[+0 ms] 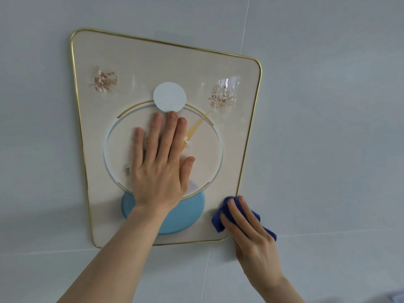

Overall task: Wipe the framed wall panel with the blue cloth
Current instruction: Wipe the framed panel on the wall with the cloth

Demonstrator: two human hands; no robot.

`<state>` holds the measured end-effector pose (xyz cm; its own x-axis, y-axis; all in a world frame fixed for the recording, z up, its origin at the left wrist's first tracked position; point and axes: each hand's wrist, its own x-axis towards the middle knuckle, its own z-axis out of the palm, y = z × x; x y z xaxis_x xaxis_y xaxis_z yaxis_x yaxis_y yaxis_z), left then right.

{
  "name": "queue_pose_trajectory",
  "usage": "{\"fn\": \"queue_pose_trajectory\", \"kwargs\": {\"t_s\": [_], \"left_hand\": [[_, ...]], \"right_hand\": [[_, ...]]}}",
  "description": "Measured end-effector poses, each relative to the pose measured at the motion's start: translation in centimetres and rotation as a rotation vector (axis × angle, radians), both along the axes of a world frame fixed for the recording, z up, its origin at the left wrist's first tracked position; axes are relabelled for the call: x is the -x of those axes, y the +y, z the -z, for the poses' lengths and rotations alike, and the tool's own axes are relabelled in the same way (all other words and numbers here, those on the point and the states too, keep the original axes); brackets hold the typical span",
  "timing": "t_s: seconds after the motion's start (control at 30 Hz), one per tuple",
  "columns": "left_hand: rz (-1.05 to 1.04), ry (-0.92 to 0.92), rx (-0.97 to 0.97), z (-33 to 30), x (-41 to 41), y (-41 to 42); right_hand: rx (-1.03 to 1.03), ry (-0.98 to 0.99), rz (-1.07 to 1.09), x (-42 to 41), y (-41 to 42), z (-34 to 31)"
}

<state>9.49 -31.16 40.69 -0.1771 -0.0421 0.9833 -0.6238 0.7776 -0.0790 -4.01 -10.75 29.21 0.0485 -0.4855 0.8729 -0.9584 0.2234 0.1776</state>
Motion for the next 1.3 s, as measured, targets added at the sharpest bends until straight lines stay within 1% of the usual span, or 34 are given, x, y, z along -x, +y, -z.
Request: {"fn": "queue_pose_trajectory", "kwargs": {"t_s": [0.17,0.23,0.27,0.3,0.37,0.4,0.43,0.5,0.57,0.6,0.67,0.73,0.8,0.9,0.97,1.03,1.13,1.23,1.3], "left_hand": [[-0.001,0.001,-0.012,0.0,0.0,0.0],[0.001,-0.001,-0.016,0.0,-0.1,0.1],[0.003,-0.003,-0.021,0.0,-0.1,0.2],[0.004,-0.005,-0.026,0.0,-0.1,0.2],[0.004,-0.008,-0.03,-0.1,-0.1,0.3],[0.002,-0.009,-0.031,-0.1,-0.1,0.3],[0.0,-0.01,-0.033,-0.1,-0.1,0.3],[-0.003,-0.008,-0.036,-0.1,-0.1,0.2],[-0.01,-0.003,-0.035,0.0,-0.1,0.2],[-0.011,-0.002,-0.034,0.0,-0.1,0.1],[-0.007,-0.002,-0.033,-0.2,0.0,0.2],[-0.008,-0.002,-0.026,-0.3,0.0,0.1],[-0.011,0.001,-0.015,-0.2,0.1,0.0],[-0.014,0.012,0.001,-0.1,0.1,-0.1],[-0.012,0.015,0.007,-0.1,0.0,0.0],[-0.013,0.017,0.009,-0.2,0.0,0.0],[-0.01,0.017,0.013,-0.1,0.1,-0.1],[-0.009,0.024,0.01,-0.1,0.2,0.0],[-0.01,0.026,0.008,-0.1,0.2,0.0]], "right_hand": [[-0.122,-0.124,0.046,-1.9,0.9,-1.5],[-0.071,-0.199,0.001,-2.6,1.2,-2.2],[0.004,-0.289,-0.039,-2.9,1.4,-2.4],[0.097,-0.439,-0.085,-3.2,1.7,-2.9],[0.266,-0.847,-0.209,-3.5,2.5,-4.6],[0.318,-1.031,-0.293,-3.4,2.9,-5.8],[0.358,-1.166,-0.377,-3.3,3.2,-7.2],[0.409,-1.327,-0.55,-3.0,3.6,-10.3],[0.463,-1.375,-0.716,-3.0,3.6,-13.2],[0.493,-1.364,-0.755,-3.1,3.4,-14.6],[0.541,-1.264,-0.727,-3.7,2.6,-17.1],[0.583,-1.087,-0.65,-4.3,1.2,-19.5],[0.599,-0.87,-0.569,-4.9,-0.6,-21.7],[0.566,-0.576,-0.48,-5.0,-3.6,-24.0],[0.488,-0.389,-0.365,-4.5,-5.6,-24.5],[0.415,-0.255,-0.254,-4.1,-7.3,-24.3],[0.463,-0.171,-0.188,-3.5,-9.0,-23.5],[0.515,-0.155,-0.189,-3.3,-10.0,-23.2],[0.512,-0.125,-0.186,-3.5,-10.5,-23.1]]}}
